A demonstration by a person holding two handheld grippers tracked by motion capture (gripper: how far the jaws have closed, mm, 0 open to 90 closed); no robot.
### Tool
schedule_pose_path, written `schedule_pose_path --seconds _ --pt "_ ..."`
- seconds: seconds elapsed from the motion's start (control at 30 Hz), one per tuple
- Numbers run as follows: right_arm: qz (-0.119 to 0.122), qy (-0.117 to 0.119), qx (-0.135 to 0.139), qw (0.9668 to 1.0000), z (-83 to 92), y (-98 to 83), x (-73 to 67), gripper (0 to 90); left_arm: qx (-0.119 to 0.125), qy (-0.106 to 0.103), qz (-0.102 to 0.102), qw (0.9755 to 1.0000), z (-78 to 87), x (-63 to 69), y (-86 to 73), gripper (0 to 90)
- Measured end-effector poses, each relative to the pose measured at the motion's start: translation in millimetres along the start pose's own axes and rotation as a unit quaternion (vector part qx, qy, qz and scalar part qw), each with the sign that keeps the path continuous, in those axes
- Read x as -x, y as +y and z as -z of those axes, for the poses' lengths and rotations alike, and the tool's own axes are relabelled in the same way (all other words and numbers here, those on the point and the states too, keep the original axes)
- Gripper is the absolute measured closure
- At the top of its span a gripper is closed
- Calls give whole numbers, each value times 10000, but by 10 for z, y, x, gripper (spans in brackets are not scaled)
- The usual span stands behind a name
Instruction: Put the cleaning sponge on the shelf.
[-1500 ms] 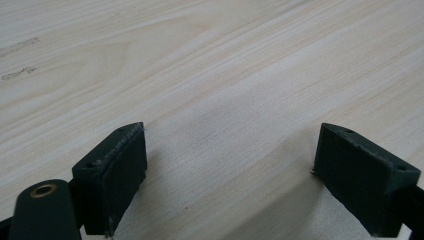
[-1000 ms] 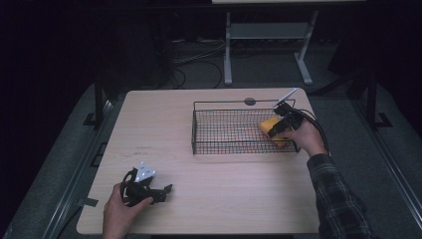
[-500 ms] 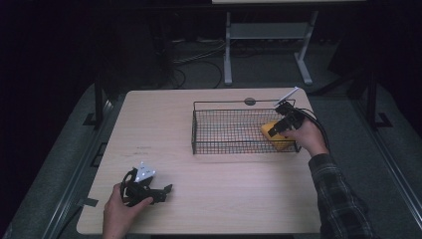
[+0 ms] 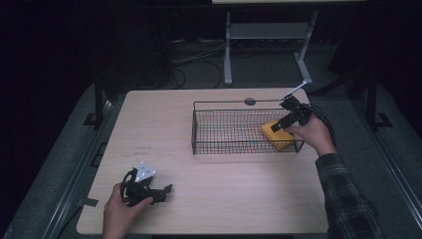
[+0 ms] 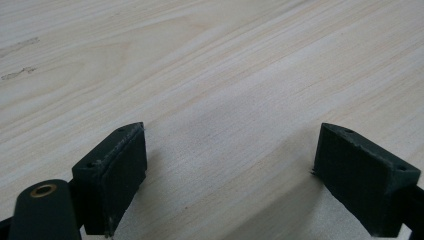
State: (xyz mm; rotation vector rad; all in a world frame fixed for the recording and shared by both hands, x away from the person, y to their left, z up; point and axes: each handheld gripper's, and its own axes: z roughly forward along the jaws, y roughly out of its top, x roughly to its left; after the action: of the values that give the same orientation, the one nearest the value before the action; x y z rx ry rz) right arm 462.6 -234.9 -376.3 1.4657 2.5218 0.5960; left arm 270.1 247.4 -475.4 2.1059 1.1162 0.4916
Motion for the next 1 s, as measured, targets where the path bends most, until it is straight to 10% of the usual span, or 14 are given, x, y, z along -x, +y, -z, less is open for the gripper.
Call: schedule_pose_path --seconds 1.0 --pt "363 242 734 9963 476 -560 -309 131 2 2 -1 10000 0 0 0 127"
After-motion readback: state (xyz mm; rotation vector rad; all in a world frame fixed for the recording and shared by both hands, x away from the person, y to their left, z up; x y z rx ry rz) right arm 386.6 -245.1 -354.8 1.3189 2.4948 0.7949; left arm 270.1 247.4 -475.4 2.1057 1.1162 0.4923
